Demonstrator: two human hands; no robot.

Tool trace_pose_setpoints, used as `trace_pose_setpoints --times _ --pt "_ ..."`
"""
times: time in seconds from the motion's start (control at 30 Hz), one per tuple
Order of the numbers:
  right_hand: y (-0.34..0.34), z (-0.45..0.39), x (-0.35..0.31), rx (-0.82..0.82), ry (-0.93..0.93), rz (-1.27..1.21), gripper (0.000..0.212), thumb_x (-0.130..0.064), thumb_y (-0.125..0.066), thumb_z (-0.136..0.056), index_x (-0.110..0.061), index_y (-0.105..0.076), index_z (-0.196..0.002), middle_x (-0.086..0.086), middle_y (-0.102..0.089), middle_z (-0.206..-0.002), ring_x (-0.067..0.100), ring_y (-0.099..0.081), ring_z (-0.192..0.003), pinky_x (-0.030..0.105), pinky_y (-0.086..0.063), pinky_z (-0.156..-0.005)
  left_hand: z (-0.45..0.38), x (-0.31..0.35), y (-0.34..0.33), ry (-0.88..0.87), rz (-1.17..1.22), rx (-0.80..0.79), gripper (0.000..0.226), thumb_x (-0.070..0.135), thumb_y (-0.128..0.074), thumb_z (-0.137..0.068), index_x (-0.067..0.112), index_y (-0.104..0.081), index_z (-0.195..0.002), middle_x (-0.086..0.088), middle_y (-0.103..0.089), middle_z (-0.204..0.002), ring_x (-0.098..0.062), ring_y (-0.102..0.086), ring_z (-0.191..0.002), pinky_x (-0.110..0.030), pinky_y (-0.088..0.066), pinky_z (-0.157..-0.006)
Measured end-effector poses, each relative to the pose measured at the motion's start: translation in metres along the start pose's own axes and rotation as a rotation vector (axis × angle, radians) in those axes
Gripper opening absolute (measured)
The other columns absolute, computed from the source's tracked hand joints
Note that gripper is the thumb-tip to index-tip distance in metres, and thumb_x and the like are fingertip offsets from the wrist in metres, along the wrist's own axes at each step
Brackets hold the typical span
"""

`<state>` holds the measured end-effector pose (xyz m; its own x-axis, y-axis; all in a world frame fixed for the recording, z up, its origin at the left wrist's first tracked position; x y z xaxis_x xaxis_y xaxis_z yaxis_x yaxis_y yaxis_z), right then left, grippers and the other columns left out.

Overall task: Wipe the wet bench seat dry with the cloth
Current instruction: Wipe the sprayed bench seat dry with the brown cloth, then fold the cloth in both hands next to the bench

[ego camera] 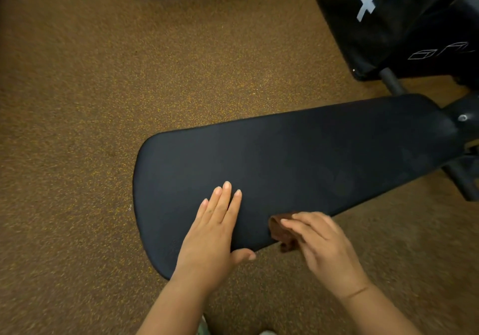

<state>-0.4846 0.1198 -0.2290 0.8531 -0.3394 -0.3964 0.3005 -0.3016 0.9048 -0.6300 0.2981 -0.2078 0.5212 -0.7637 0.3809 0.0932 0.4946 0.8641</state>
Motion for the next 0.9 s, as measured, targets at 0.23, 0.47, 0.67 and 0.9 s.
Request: trace_pose_setpoints --times 0.23,0.47,0.67,0.9 --pt "0.011 0.01 0.0 0.216 -0.535 -0.017 0.038 0.004 -0.069 -0.078 -0.014 -0.069 -0.111 0.001 -0.06 -0.106 0.021 -0.053 -0.098 0.031 -0.042 -0.088 0.001 0.007 0.008 0.045 0.005 -0.041 0.106 0.059 -0.056 -0.082 0.025 0.021 -0.146 0.004 0.032 -0.151 -0.012 0.032 -0.136 -0.03 0.016 -0.113" --pt "0.036 -0.025 -0.068 0.267 -0.876 -0.489 0.044 -0.015 -0.065 -0.087 -0.036 -0.057 -0.124 -0.016 -0.046 -0.115 0.001 -0.044 -0.105 0.021 -0.032 -0.094 0.011 0.014 0.038 0.058 0.458 -0.026 0.079 0.052 -0.058 -0.085 0.033 -0.016 -0.149 0.019 -0.005 -0.154 -0.001 0.0 -0.142 -0.026 -0.007 -0.117" --pt "0.054 -0.072 -0.109 0.099 -0.575 -0.768 0.066 -0.012 -0.075 -0.078 -0.042 -0.048 -0.131 -0.026 -0.049 -0.12 -0.01 -0.047 -0.115 0.007 -0.037 -0.092 0.005 0.017 0.08 0.252 1.458 -0.026 0.051 0.045 -0.064 -0.078 0.023 -0.06 -0.124 0.003 -0.065 -0.12 -0.009 -0.059 -0.112 -0.026 -0.046 -0.095" --pt "0.085 -0.093 -0.112 0.022 -0.625 -0.992 0.027 -0.008 -0.066 -0.086 -0.028 -0.07 -0.103 -0.008 -0.072 -0.103 0.004 -0.065 -0.098 0.021 -0.051 -0.083 0.009 0.021 0.121 0.245 1.482 0.086 0.018 0.013 -0.06 -0.088 0.013 -0.071 -0.103 -0.013 -0.073 -0.098 -0.026 -0.067 -0.093 -0.031 -0.053 -0.079"
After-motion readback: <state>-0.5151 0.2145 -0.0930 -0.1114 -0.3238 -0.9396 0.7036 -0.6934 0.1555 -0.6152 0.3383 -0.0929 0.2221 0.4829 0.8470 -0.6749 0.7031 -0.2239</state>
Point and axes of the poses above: each hand's wrist, its own z-axis away from the middle knuckle, its own y-axis out of the back of the hand, x = y × z, the point moved 1 cm from there along -z, towards the middle knuckle
